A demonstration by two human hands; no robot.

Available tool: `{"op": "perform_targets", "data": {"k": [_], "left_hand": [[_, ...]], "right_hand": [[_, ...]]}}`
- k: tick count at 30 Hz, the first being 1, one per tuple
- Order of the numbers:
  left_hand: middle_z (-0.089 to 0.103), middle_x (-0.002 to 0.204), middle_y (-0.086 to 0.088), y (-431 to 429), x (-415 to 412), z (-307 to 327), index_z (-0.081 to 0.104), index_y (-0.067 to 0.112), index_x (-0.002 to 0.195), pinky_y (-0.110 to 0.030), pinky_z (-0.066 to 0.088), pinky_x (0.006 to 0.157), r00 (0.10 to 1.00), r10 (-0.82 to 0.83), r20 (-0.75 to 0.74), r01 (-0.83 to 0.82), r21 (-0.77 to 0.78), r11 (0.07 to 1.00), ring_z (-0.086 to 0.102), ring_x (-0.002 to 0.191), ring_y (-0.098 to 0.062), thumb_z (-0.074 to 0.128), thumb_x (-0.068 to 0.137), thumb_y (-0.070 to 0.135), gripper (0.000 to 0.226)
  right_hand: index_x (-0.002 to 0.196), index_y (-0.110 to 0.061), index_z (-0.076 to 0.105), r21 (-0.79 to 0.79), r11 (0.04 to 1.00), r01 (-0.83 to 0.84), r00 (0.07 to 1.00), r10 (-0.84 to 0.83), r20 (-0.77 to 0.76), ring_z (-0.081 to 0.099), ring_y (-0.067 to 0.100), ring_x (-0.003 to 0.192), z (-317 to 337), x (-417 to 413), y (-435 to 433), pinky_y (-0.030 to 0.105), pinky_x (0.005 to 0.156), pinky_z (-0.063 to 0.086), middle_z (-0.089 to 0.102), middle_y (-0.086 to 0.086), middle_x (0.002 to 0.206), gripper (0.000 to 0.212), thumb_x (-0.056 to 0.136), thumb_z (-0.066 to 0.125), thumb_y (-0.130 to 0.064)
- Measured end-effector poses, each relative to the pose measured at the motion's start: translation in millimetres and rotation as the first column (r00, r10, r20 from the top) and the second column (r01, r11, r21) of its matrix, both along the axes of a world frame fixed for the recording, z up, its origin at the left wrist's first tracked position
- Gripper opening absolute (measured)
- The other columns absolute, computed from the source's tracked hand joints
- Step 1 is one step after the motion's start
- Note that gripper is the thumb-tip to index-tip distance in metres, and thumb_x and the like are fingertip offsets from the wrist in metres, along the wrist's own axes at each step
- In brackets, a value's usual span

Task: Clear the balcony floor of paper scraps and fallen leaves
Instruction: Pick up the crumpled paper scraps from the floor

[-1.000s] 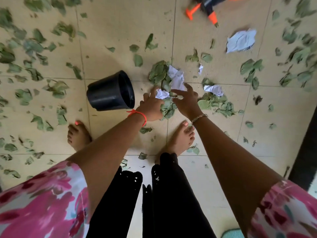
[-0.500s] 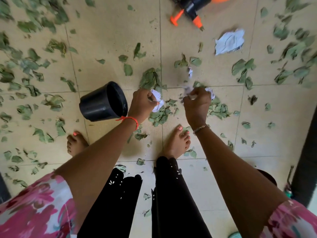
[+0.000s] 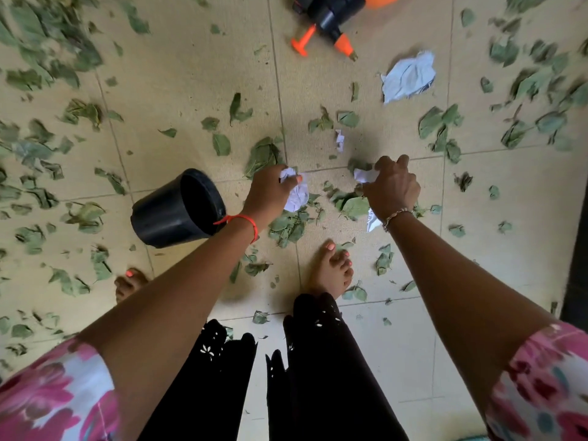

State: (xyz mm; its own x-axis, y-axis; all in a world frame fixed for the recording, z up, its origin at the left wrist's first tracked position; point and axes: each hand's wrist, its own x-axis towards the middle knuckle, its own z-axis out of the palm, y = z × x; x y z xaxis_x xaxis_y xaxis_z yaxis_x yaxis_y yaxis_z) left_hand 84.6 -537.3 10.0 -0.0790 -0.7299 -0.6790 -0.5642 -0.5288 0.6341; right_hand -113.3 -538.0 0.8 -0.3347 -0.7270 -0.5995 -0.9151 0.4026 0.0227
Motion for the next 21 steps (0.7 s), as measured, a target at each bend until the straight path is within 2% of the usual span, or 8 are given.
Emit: {"op": "perform_targets", "data": {"k": [2, 6, 8, 13, 15, 17, 19, 21], "left_hand": [[0.035, 0.060, -0.005, 0, 3, -1, 0.043, 0.008, 0.063, -0.019, 0.024, 0.051, 1.000, 0.011, 0.002, -0.011, 0.015, 1.000, 0.032, 0.057, -0.013, 0.052, 0.096, 0.014, 0.035], [0.035, 0.066, -0.009, 2, 4, 3, 0.046, 0.009, 0.079, -0.029, 0.022, 0.056, 0.994, 0.105, 0.011, -0.105, 0.103, 0.989, 0.031, 0.061, -0.016, 0.041, 0.101, 0.021, 0.026], [0.027, 0.059, -0.004, 2, 3, 5, 0.040, 0.010, 0.069, -0.029, 0.017, 0.053, 0.986, 0.163, 0.019, -0.164, 0.131, 0.978, 0.026, 0.053, -0.013, 0.039, 0.102, 0.023, 0.035], [0.019, 0.033, 0.010, -1, -1, 10, 0.022, 0.018, 0.050, -0.020, 0.015, 0.041, 0.929, 0.371, -0.016, -0.364, 0.155, 0.918, 0.017, 0.034, -0.006, 0.056, 0.093, 0.035, 0.058], [0.020, 0.037, 0.010, -2, -1, 10, 0.022, 0.019, 0.050, -0.022, 0.018, 0.045, 0.909, 0.415, -0.024, -0.404, 0.188, 0.895, 0.016, 0.039, -0.008, 0.069, 0.083, 0.038, 0.061], [0.025, 0.039, 0.005, -2, -1, 6, 0.028, 0.020, 0.041, -0.026, 0.024, 0.052, 0.910, 0.414, -0.015, -0.402, 0.214, 0.890, 0.022, 0.040, -0.011, 0.075, 0.078, 0.027, 0.060], [0.026, 0.032, 0.009, -3, -2, 4, 0.031, 0.018, 0.029, -0.024, 0.025, 0.051, 0.907, 0.420, -0.033, -0.401, 0.238, 0.885, 0.024, 0.036, -0.010, 0.070, 0.076, 0.011, 0.061], [0.030, 0.034, 0.007, -5, 0, 0, 0.036, 0.020, 0.032, -0.021, 0.026, 0.049, 0.885, 0.459, -0.081, -0.426, 0.262, 0.866, 0.029, 0.039, -0.013, 0.064, 0.076, 0.004, 0.054]], "right_hand": [[0.113, -0.010, 0.059, -0.036, 0.999, -0.018, 1.000, 0.018, -0.011, 0.058, 0.034, 0.088, -5, -1, -1, 0.033, 0.067, 0.038, 0.045, 0.015, 0.121, 0.024, 0.090, 0.053, -0.010], [0.117, -0.005, 0.051, -0.026, 0.997, -0.076, 0.997, 0.077, 0.016, 0.058, 0.032, 0.092, -6, 0, 0, 0.032, 0.068, 0.035, 0.056, 0.015, 0.112, 0.024, 0.094, 0.045, -0.007], [0.119, -0.004, 0.045, -0.013, 0.998, -0.069, 0.997, 0.069, 0.022, 0.058, 0.032, 0.092, -5, 2, 1, 0.035, 0.068, 0.037, 0.058, 0.018, 0.108, 0.026, 0.093, 0.043, -0.005], [0.116, -0.004, 0.051, -0.110, 0.977, 0.182, 0.976, -0.167, 0.137, 0.058, 0.034, 0.096, 6, 16, -6, 0.035, 0.074, 0.041, 0.060, 0.019, 0.107, 0.028, 0.093, 0.043, -0.017], [0.108, -0.006, 0.059, -0.161, 0.949, 0.271, 0.957, -0.248, 0.150, 0.059, 0.034, 0.095, 8, 22, -11, 0.034, 0.074, 0.040, 0.063, 0.019, 0.104, 0.028, 0.091, 0.042, -0.021], [0.099, -0.008, 0.064, -0.179, 0.922, 0.344, 0.933, -0.313, 0.180, 0.059, 0.034, 0.096, 8, 27, -18, 0.033, 0.075, 0.040, 0.063, 0.018, 0.103, 0.033, 0.091, 0.044, -0.033], [0.100, -0.011, 0.064, -0.163, 0.915, 0.368, 0.922, -0.336, 0.194, 0.059, 0.033, 0.097, 4, 30, -26, 0.033, 0.075, 0.040, 0.064, 0.015, 0.105, 0.046, 0.087, 0.048, -0.052], [0.106, -0.016, 0.065, -0.144, 0.925, 0.352, 0.927, -0.324, 0.188, 0.059, 0.031, 0.099, -5, 33, -36, 0.031, 0.074, 0.039, 0.064, 0.012, 0.108, 0.043, 0.084, 0.054, -0.052]]}}
